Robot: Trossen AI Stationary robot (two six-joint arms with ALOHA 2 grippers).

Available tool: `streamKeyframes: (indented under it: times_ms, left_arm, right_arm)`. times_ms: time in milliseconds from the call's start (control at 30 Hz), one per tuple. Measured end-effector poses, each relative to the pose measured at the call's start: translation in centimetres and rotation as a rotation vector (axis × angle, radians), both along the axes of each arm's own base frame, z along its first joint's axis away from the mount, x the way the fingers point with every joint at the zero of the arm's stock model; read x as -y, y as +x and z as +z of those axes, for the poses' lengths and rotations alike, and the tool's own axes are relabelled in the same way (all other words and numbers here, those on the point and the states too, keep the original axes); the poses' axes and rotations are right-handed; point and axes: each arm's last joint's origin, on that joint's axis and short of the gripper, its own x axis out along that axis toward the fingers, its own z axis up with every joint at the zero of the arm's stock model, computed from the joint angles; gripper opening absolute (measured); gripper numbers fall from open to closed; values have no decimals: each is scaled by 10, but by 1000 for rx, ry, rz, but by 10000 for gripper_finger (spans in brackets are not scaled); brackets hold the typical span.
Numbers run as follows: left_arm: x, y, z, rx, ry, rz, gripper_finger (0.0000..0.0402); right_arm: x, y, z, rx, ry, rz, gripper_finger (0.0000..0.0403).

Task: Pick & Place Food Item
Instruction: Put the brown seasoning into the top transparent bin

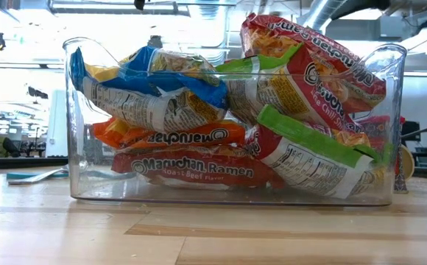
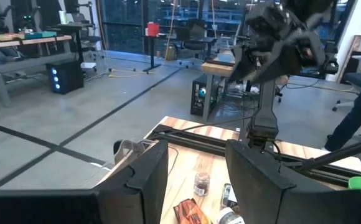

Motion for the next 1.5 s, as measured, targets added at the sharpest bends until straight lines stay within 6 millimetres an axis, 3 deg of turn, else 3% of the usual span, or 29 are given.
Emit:
streamKeyframes:
  times_ms: [300,833,1133,1500]
  left_arm:
    - [0,0,0,-1,3,0,158]
    - [0,0,-1,-15,7,15,159]
    - [6,0,-1,-4,-25,-9,159]
    - [14,1,-1,-4,-25,-16,159]
  right_arm:
    - [16,-8,30,-90,-61,30,320]
    - [21,23,40,-538,-14,200,320]
    - [19,25,35,-486,156,176,320]
    - [41,35,27,-534,167,78,320]
